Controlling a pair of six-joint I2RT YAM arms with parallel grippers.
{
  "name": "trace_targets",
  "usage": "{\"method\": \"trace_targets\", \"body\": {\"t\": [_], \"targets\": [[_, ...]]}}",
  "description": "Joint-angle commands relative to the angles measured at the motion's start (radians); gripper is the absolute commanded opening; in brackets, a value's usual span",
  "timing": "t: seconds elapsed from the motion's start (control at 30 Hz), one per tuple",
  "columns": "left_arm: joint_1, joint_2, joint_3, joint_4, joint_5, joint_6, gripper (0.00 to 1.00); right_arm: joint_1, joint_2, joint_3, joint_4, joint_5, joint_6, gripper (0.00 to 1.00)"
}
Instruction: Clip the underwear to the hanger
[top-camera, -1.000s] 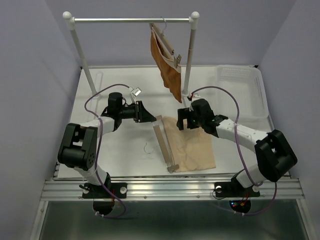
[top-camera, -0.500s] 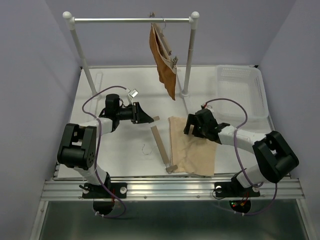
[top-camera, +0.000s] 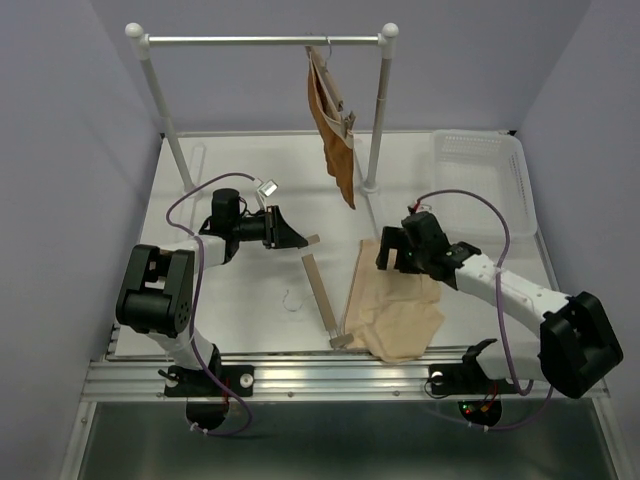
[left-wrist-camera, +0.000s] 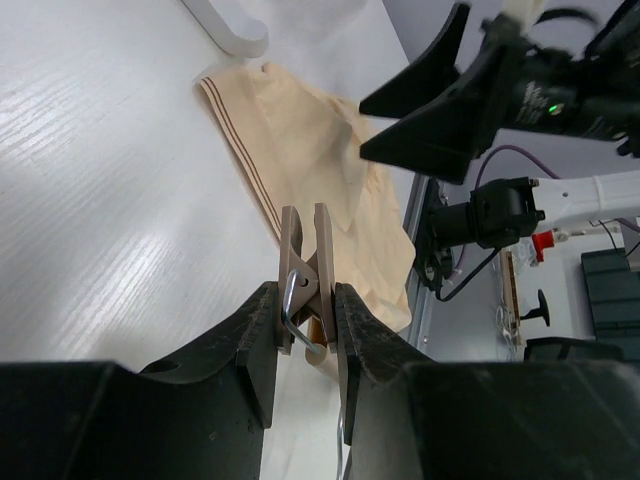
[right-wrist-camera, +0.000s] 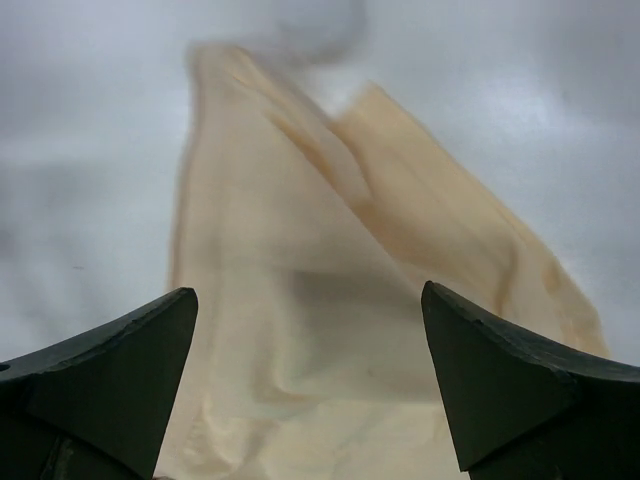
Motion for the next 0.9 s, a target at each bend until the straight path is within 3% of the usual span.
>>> {"method": "trace_targets", "body": {"t": [0.0,0.2,0.47,0.57,0.87], "targets": [[-0.004,-0.002,0.004,0.05,0.012,0.08,0.0,-0.004,0.021,0.2,0.102,-0.119,-0.314,1.0],[-0.008,0.001,0.01,0.05,0.017,0.077,0.0,-0.013,0.208,0.372,0.16,-0.213,-0.587,1.0],[-0.027,0.022,0.025,0.052,0.003,0.059,0.0,-0.081,0.447,0.545,0.024,-0.437,-0.848,1.0],[-0.031,0.022,0.024,0.05,-0.011,0.054,0.0,-0.107,0.521,0.62,-0.041,-0.466,-0.874,1.0],[-0.033,0.03,0.034,0.052,-0.014,0.045,0.0,-0.136,0.654,0.709,-0.108,-0.618,-0.897,0.83]]}}
